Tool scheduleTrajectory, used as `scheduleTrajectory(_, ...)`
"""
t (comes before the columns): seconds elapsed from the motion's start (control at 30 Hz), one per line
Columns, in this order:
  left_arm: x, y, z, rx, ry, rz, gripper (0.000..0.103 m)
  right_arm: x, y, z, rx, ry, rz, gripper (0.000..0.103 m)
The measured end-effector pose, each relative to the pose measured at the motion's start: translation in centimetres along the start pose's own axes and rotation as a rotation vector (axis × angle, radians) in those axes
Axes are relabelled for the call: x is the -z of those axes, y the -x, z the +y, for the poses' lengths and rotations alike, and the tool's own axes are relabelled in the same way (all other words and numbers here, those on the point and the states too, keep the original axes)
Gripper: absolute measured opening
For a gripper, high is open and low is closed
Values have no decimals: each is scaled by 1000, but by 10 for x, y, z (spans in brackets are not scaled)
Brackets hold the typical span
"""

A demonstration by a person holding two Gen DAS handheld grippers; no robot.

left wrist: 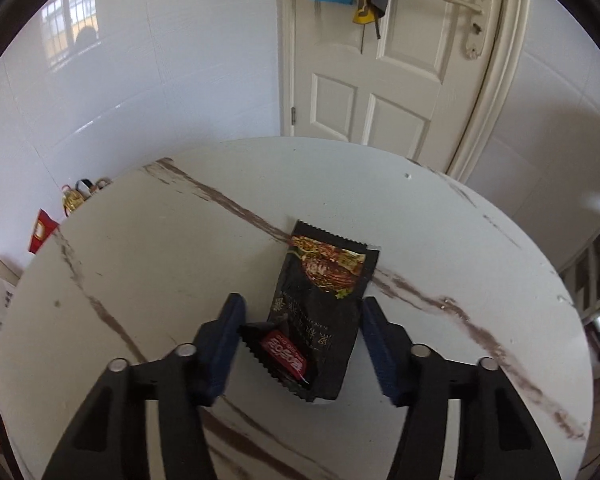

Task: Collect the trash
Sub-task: 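Return to the table and grasp the dark snack wrapper with the left tool, then lower the snack wrapper into the blue bin and open the left tool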

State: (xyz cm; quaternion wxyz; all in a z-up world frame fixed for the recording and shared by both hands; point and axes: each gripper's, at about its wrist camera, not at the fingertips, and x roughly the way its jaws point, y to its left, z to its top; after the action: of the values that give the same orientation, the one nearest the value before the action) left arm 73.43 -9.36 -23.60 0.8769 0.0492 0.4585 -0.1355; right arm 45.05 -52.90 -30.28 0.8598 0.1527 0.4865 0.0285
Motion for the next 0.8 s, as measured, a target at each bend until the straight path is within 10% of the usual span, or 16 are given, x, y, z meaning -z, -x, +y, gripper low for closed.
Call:
scheduleTrajectory(0.2, 5, 13, -13, -43, -23, 0, 13, 6, 10, -9, -13, -18, -7, 81)
scheduleTrajectory(0.5, 49, 90, -85, -94, -93, -57, 12, 30, 40, -34, -31, -51, -36, 81)
scheduleTrajectory(0.8, 83, 194, -255, 84, -269, -146, 13, 60, 70, -81, -8, -118, -72, 81)
